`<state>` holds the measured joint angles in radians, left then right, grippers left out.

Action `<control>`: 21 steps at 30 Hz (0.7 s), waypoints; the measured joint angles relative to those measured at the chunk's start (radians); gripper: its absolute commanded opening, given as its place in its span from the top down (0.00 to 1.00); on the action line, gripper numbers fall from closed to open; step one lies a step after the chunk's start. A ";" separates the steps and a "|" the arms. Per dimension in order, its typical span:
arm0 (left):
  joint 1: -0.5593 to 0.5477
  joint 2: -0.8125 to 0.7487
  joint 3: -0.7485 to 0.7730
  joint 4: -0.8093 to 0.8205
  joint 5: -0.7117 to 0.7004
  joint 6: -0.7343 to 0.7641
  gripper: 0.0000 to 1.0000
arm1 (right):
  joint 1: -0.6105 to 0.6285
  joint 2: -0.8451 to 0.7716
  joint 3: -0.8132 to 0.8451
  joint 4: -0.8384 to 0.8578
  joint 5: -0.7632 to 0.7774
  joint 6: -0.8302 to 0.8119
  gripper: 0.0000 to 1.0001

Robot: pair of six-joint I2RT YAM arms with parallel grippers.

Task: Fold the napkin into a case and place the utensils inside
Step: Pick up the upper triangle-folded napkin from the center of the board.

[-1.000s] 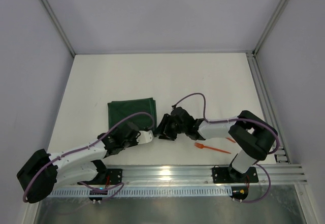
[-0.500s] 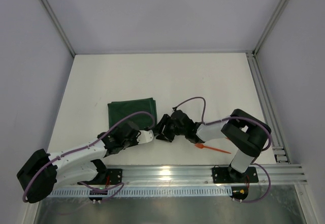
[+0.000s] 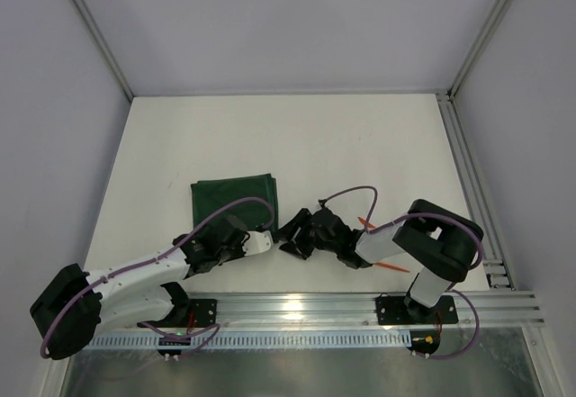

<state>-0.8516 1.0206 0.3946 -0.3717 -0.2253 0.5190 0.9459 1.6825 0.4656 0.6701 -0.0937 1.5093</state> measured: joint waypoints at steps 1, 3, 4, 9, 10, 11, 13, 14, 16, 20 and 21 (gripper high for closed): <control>0.000 0.000 0.000 0.000 0.000 -0.003 1.00 | 0.008 -0.008 -0.008 0.003 0.017 0.014 0.37; 0.000 0.000 0.000 0.000 0.001 -0.007 1.00 | 0.028 -0.025 -0.014 -0.004 0.055 0.034 0.36; 0.000 0.000 0.000 0.000 0.001 -0.009 1.00 | 0.037 -0.034 -0.013 -0.005 0.071 0.041 0.35; 0.000 0.000 0.000 0.000 0.002 -0.011 1.00 | 0.055 -0.046 -0.010 -0.007 0.138 0.082 0.34; 0.000 0.000 0.000 0.000 0.002 -0.011 1.00 | 0.055 -0.045 -0.009 -0.010 0.148 0.090 0.34; 0.000 0.000 0.000 0.000 0.002 -0.011 1.00 | 0.055 -0.043 -0.006 -0.013 0.156 0.096 0.34; 0.000 0.000 0.000 -0.001 0.002 -0.011 1.00 | 0.055 -0.031 0.010 -0.016 0.166 0.108 0.34; 0.000 0.000 0.000 0.000 0.002 -0.011 1.00 | 0.055 -0.021 0.020 -0.016 0.167 0.112 0.34; 0.000 0.000 0.000 0.000 0.002 -0.011 1.00 | 0.055 0.006 0.044 -0.016 0.167 0.121 0.34; 0.000 0.000 0.000 0.000 0.002 -0.011 1.00 | 0.055 0.061 0.083 -0.016 0.161 0.139 0.34; 0.000 0.000 0.000 0.000 0.002 -0.011 1.00 | 0.056 0.072 0.090 -0.016 0.158 0.145 0.34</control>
<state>-0.8516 1.0210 0.3946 -0.3721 -0.2234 0.5076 1.0016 1.7546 0.5560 0.6544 0.0639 1.6547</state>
